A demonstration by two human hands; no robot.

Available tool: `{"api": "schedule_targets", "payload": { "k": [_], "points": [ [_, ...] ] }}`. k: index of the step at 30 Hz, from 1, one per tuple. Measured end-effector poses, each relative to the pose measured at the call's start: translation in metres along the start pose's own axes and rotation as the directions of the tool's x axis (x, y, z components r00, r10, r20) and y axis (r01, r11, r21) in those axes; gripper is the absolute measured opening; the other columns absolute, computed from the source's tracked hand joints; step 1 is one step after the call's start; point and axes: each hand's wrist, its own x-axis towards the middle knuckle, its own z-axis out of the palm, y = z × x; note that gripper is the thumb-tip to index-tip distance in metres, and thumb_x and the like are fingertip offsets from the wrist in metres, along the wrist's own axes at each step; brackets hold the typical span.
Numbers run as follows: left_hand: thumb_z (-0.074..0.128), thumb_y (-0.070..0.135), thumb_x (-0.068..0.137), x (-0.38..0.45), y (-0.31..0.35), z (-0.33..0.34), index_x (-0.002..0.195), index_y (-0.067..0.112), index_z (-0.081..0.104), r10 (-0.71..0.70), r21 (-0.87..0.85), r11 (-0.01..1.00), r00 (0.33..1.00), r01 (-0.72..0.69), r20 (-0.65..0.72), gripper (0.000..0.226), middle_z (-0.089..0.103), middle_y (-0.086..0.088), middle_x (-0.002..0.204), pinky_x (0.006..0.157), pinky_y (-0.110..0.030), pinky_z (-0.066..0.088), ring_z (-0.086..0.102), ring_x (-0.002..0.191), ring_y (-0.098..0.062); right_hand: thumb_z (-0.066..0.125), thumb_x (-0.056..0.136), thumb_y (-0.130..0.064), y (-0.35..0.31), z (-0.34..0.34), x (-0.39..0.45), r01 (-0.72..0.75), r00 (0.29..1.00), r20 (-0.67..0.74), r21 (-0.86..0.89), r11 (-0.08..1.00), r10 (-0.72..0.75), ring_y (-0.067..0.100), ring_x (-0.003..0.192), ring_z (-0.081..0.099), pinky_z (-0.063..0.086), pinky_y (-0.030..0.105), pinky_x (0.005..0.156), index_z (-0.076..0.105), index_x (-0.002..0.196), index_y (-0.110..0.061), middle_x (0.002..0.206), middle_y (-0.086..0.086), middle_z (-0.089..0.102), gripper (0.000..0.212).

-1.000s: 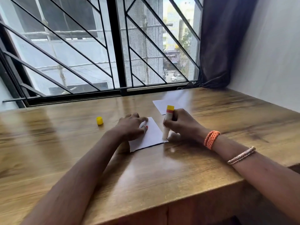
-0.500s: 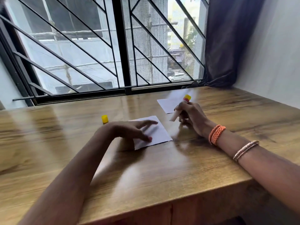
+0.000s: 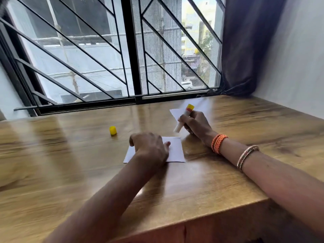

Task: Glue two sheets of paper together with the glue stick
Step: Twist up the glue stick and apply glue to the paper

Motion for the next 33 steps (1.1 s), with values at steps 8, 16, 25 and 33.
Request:
{"api": "schedule_targets", "payload": {
  "k": [8, 16, 25, 33],
  "points": [
    [0.048, 0.034, 0.093, 0.018, -0.034, 0.008, 0.134, 0.032, 0.043, 0.467, -0.530, 0.760, 0.883, -0.375, 0.045, 0.042, 0.041, 0.002, 0.108, 0.101, -0.036, 0.038, 0.046, 0.115, -0.022, 0.065, 0.079, -0.022, 0.000, -0.004, -0.004, 0.042, 0.996, -0.066, -0.194, 0.980, -0.056, 0.005, 0.044, 0.049, 0.036, 0.019, 0.045, 0.066, 0.078, -0.001, 0.054, -0.003, 0.055, 0.021],
    [0.037, 0.049, 0.093, 0.020, -0.030, 0.016, 0.142, 0.045, 0.025, 0.430, -0.420, 0.825, 0.902, -0.377, 0.036, 0.051, 0.045, -0.002, 0.111, 0.092, -0.035, 0.040, 0.047, 0.118, -0.024, 0.065, 0.079, -0.026, 0.001, -0.008, -0.009, 0.045, 0.992, -0.102, -0.309, 0.950, -0.080, 0.023, 0.069, 0.059, 0.049, 0.035, 0.065, 0.068, 0.087, -0.001, 0.070, 0.007, 0.063, 0.026],
    [0.032, 0.047, 0.094, 0.017, -0.023, 0.016, 0.139, 0.050, 0.030, 0.397, -0.314, 0.862, 0.915, -0.399, -0.072, 0.045, 0.051, -0.001, 0.120, 0.076, -0.030, 0.034, 0.050, 0.117, -0.023, 0.065, 0.079, -0.024, 0.002, -0.008, -0.012, 0.088, 0.989, -0.084, -0.345, 0.934, -0.124, 0.028, 0.077, 0.065, 0.046, 0.031, 0.064, 0.069, 0.087, 0.000, 0.076, 0.011, 0.068, 0.025],
    [0.033, 0.043, 0.093, 0.013, -0.019, 0.016, 0.139, 0.046, 0.031, 0.379, -0.317, 0.863, 0.919, -0.394, -0.112, 0.046, 0.052, 0.000, 0.126, 0.075, -0.033, 0.033, 0.049, 0.121, -0.023, 0.065, 0.080, -0.022, 0.003, -0.010, -0.016, 0.132, 0.983, -0.067, -0.373, 0.918, -0.168, 0.032, 0.075, 0.065, 0.045, 0.032, 0.061, 0.065, 0.081, 0.004, 0.077, 0.019, 0.069, 0.026]
  ]
}}
